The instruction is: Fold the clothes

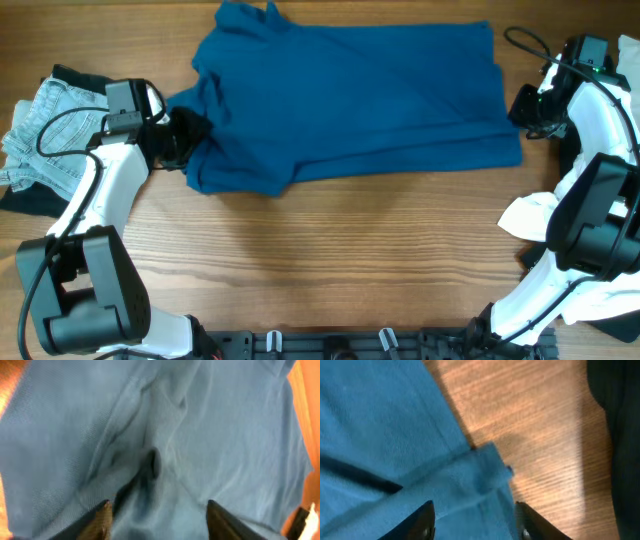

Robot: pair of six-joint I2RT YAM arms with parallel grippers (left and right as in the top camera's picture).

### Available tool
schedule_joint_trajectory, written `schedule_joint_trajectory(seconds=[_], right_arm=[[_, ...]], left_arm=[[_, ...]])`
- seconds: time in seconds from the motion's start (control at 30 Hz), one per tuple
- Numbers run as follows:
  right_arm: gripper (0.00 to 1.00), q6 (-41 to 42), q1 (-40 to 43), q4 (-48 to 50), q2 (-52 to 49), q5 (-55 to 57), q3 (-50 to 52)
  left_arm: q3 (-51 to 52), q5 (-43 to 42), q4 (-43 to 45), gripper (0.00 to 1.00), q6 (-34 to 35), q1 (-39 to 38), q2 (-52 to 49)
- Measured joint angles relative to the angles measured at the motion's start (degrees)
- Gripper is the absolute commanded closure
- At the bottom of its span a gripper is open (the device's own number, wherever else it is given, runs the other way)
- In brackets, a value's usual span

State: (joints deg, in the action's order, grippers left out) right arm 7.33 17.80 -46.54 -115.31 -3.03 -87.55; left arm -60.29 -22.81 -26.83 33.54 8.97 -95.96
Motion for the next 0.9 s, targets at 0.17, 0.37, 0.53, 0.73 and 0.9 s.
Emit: schedule_joint_trajectory(seconds=[0.17,0.37,0.53,0.73,0.9], right_arm=[[0.48,-0.2,0.0,-4.1,0.0,-0.2,0.0],[0.69,-0.4,0.0,-8.1,0.0,-0.2,0.0],[0.72,-1.0,0.0,-4.9,0.0,-0.4,4.3],[0.72,-1.0,-0.5,1.5,-0.2,-0.6,11.0],[0.72,-1.0,-0.5,2.2,0.2,-0.6,11.7]], left_arm=[[0.0,-3.5,-4.3,0.50,-0.6,0.0,0.0],[0.0,-7.1,-9.6,0.46,-5.9,-3.3,0.0],[0.0,-2.8,-12.4,0.37,-9.3,-12.3,-0.1],[0.0,4.9,-10.5,0.29,-10.4,-23.2,-0.1],[0.0,12.3,-6.3,0.31,-12.0,-29.3,-1.6]])
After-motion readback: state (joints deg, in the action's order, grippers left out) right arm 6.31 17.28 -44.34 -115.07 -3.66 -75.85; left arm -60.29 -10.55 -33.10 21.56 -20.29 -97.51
